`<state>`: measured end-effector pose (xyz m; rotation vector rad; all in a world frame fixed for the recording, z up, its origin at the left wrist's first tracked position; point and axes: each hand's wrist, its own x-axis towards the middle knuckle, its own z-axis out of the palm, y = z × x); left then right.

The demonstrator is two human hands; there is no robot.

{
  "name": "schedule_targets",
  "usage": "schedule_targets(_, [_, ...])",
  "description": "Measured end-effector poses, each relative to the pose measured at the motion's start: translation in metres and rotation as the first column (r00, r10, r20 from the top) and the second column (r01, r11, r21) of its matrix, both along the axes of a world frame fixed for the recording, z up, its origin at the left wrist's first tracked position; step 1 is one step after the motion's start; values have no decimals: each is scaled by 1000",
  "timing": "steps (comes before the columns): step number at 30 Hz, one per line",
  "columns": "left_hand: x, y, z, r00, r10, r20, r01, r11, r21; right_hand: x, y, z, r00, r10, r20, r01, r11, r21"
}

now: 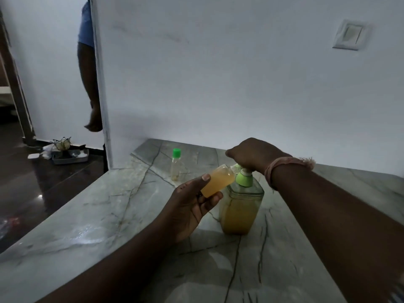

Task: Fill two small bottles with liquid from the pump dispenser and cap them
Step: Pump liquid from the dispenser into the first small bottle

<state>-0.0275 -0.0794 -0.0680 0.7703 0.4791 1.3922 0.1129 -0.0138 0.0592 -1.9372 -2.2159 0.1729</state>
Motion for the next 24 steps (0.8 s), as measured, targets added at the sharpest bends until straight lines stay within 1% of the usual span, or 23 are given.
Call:
schedule_targets(3, [1,1,1,1000,4,-7,-4,1000,0,-2,5,-8,998,-2,-66,3,1000,2])
schedule_targets(5, [1,1,1,1000,11,-11,-11,1000,-5,-1,5,-9,998,9,-67,-11,1000,-26])
schedule_targets(6, [2,1,2,1000,11,-13,-11,1000,-8,0,5,-9,999,8,-54,-9,1000,-25])
schedule_targets(9, [1,-1,3,1000,21,-13,-21,1000,-11,1,6,-8,997,-2,-79,1,1000,-10])
schedule_targets(13, [1,-2,2,1000,9,-10,-9,1000,-4,-1,2,-3,997,36,-63,-39,999,-37])
schedule_targets(15, [1,0,1,1000,7,-3,-7,1000,-3,0,-1,-5,998,47,-49,-47,999,0])
schedule_targets(18, [1,4,-1,1000,10,-8,-10,1000,6,3,-1,-10,996,57,-68,-57,998,-3])
schedule_targets(21, [1,4,-1,1000,11,-19,-11,1000,10,1,0,-8,999,34,-19,-34,999,-25])
schedule_targets(24, [1,2,1,999,24,-21,-24,1000,8,-1,-1,-3,998,55,8,-55,998,-44])
